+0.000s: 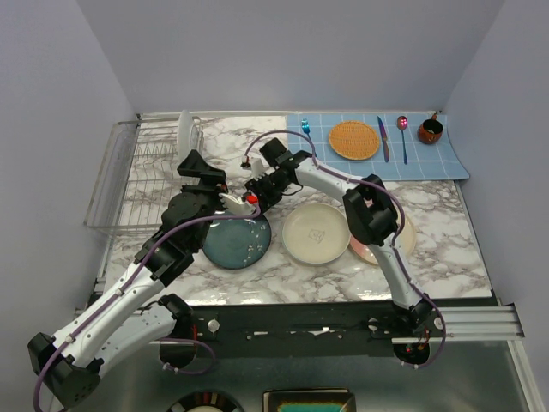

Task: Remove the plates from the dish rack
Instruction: Place the plate at the center of the board, then unload the plate from the dish rack.

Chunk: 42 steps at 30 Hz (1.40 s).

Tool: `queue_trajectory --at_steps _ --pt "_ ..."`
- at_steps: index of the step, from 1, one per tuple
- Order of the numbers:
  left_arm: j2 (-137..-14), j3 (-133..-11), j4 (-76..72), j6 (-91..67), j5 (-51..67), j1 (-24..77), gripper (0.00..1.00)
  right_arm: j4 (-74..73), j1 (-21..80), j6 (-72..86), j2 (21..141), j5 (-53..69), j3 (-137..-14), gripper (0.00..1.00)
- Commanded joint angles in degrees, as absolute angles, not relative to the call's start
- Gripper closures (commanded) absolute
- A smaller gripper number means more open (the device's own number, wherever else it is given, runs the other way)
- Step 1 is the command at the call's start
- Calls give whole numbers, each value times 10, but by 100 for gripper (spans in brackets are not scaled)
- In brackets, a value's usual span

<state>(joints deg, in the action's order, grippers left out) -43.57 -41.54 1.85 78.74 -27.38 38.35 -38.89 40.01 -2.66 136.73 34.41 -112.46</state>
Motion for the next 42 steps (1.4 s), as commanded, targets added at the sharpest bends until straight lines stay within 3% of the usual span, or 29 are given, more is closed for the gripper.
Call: queue_trajectory --at_steps 1,15,23,27,42 --pt "-429 -424 27 759 -279 381 5 -403 396 -37 1325 280 -1105 44" --pt "-497 -536 132 628 -324 382 5 -403 375 -33 1251 233 -1156 44" --pt "-565 -690 343 418 -330 367 6 -409 352 -25 1235 219 -1184 40" --pt "-555 -694 346 371 -288 338 7 -413 335 -16 1226 234 -1185 40" --pt "-617 -679 277 211 33 35 9 -387 317 -10 1167 244 -1097 40"
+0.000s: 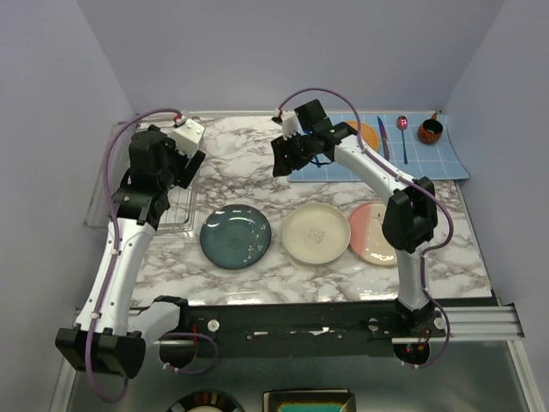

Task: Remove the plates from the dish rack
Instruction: Unload the plate from the dish rack.

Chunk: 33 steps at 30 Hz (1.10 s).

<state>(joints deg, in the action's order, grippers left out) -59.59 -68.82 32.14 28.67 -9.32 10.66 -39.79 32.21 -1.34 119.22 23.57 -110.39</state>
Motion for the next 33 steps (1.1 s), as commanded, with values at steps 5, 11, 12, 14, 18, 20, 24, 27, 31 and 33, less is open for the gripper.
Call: queue_trajectory --at_steps 5,11,12,14,18,20,24,27,31,33 --pt "-678 -664 214 171 122 -35 12 -404 316 -19 1168 247 -1102 40" --pt "-707 -663 154 153 209 -54 12 -399 316 -26 1158 250 -1078 40" --pt "-711 -664 147 149 219 -56 12 -397 316 -26 1158 251 -1070 40" --pt "-726 -670 128 142 239 -62 13 -393 316 -25 1158 257 -1063 40" --pt "-757 -680 109 134 250 -78 17 -390 316 -26 1158 264 -1051 41" --pt "-769 -679 93 133 251 -81 17 -390 315 -29 1158 264 -1047 41" --pt "-785 -680 73 124 261 -91 19 -389 315 -33 1154 267 -1040 41" --pt "-798 -684 61 116 265 -97 19 -389 315 -33 1155 268 -1037 41" --pt "-816 -689 53 104 273 -102 20 -389 314 -33 1153 267 -1035 41" --pt "-821 -689 50 101 277 -105 19 -388 313 -33 1150 262 -1034 41"
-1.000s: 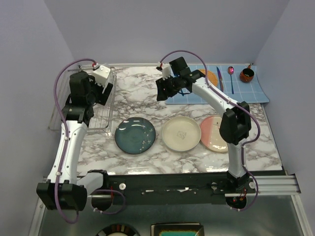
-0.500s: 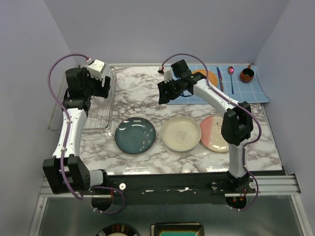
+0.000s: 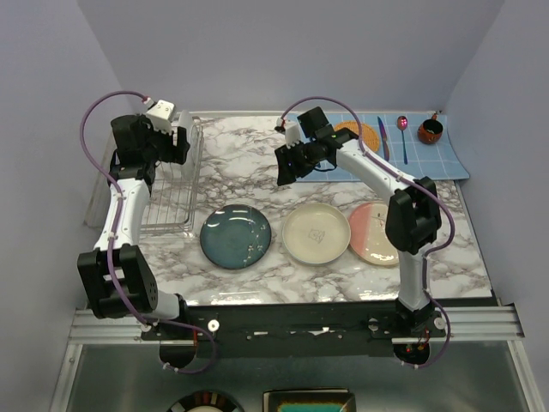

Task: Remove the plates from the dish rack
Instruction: Unload the plate from the dish rack.

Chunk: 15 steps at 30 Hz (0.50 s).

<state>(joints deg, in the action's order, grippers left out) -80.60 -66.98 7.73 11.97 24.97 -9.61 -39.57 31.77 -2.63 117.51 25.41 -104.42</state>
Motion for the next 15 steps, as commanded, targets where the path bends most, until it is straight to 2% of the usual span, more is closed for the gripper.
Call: queue_trajectory --at_steps 1,15 --pt "-824 -688 47 101 280 -106 19 -386 313 -33 1146 259 -1033 41" --pt "-860 -684 33 93 287 -109 13 -374 310 -35 1126 224 -1035 40"
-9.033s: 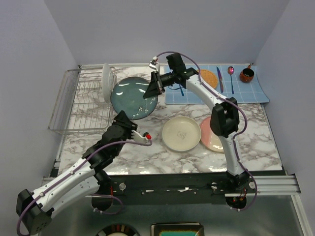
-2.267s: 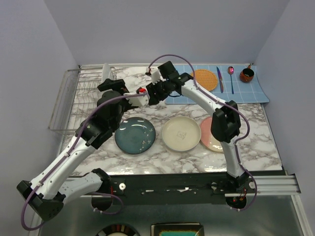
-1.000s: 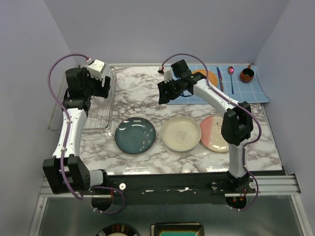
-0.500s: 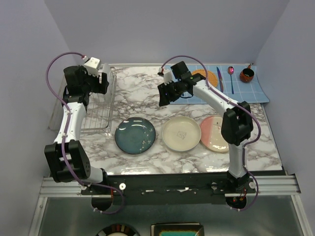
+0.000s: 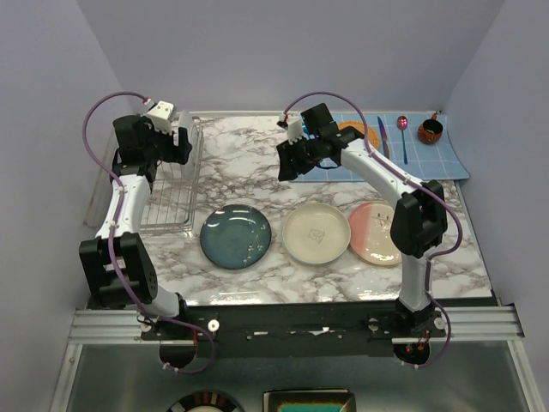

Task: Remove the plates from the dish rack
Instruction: Unload the plate from the dish rack.

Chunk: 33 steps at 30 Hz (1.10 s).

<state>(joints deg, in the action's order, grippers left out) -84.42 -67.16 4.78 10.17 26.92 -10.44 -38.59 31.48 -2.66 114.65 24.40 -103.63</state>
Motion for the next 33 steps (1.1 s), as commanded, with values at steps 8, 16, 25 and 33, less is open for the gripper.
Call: queue_trajectory --at_steps 8,16,25,33 --pt "-872 -680 28 93 283 -108 17 -372 308 -38 1124 222 -1023 40" --pt "-899 -686 29 99 289 -108 36 -367 307 -36 1127 229 -1011 41" --pt "-911 -692 28 97 300 -108 55 -365 305 -40 1123 229 -997 41" --pt "-902 -692 34 103 310 -108 75 -363 305 -40 1132 240 -991 41"
